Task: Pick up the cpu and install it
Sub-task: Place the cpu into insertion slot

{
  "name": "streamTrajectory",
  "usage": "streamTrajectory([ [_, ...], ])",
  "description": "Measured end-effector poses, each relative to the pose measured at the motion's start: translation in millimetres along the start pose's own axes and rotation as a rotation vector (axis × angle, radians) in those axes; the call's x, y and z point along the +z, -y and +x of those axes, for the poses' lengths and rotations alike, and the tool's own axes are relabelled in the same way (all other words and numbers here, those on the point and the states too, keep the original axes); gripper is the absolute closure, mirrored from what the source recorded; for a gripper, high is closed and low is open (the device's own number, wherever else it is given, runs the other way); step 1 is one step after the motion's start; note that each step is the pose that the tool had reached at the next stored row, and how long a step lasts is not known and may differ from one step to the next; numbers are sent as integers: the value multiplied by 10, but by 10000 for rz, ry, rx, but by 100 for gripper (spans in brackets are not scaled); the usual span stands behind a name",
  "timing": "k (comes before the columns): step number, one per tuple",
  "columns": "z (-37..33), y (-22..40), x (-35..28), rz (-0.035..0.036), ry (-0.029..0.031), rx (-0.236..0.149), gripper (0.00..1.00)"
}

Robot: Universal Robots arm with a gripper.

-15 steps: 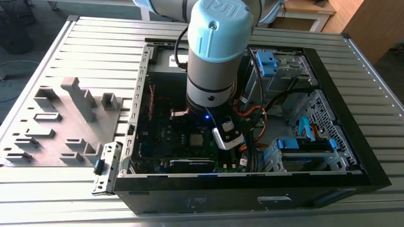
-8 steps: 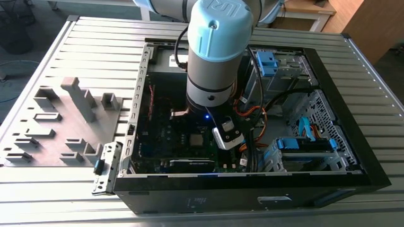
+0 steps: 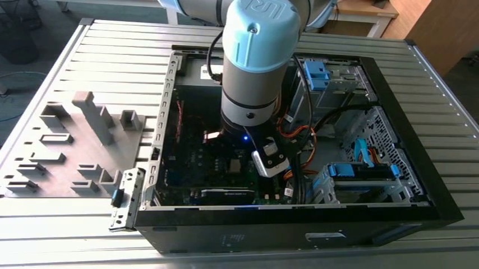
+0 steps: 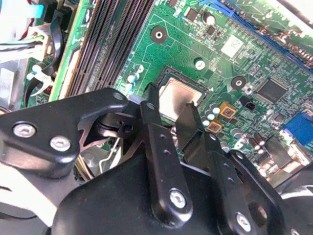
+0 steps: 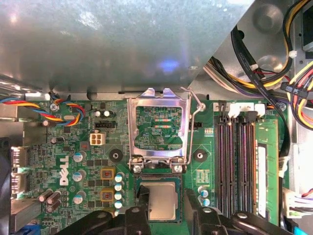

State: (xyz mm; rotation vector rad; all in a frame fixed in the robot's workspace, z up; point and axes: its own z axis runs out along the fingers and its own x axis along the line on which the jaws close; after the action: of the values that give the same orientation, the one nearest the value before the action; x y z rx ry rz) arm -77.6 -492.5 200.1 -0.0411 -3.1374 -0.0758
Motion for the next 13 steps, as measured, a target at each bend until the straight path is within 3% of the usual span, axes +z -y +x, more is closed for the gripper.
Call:
streamTrajectory([
  [13,35,1,-12,-10,5,1,59],
])
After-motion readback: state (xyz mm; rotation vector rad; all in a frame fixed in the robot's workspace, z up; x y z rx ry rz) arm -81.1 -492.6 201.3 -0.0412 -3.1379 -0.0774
